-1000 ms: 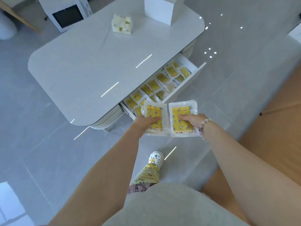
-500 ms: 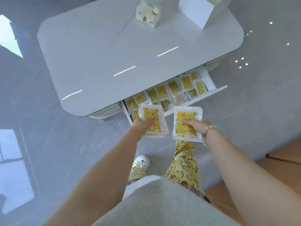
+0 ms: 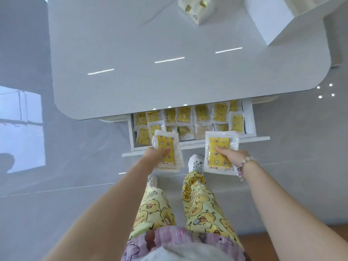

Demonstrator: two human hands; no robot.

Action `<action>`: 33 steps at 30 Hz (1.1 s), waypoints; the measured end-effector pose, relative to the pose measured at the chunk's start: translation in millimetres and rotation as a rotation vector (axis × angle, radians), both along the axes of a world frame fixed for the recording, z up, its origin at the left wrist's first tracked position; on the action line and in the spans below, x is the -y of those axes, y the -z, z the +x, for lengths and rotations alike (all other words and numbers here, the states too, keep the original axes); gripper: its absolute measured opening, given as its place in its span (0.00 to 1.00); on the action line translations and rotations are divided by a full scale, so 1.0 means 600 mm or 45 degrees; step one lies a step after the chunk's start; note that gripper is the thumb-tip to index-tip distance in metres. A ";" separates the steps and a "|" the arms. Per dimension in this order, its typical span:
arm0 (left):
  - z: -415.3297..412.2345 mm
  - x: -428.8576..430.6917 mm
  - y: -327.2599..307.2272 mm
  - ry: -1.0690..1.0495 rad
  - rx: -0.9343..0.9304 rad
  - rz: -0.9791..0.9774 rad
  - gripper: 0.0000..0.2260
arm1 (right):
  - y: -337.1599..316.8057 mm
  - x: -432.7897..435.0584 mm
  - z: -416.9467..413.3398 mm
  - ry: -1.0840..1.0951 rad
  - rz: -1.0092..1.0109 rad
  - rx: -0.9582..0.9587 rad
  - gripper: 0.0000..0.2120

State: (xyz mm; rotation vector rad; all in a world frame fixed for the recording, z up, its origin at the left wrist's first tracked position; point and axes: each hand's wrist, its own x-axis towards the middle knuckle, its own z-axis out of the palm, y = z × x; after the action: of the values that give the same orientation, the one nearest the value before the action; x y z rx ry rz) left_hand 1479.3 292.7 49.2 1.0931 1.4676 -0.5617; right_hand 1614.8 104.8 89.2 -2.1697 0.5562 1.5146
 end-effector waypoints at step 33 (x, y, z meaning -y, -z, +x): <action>0.101 -0.065 0.461 0.400 -0.085 0.386 0.12 | 0.385 -0.099 0.065 -0.064 -0.121 0.058 0.28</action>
State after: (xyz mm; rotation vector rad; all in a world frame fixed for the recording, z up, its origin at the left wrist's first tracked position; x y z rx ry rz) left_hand 1540.2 331.9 -227.7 1.5737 1.4793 -0.6107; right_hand 1653.9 164.0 -141.8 -2.3004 0.5735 1.4880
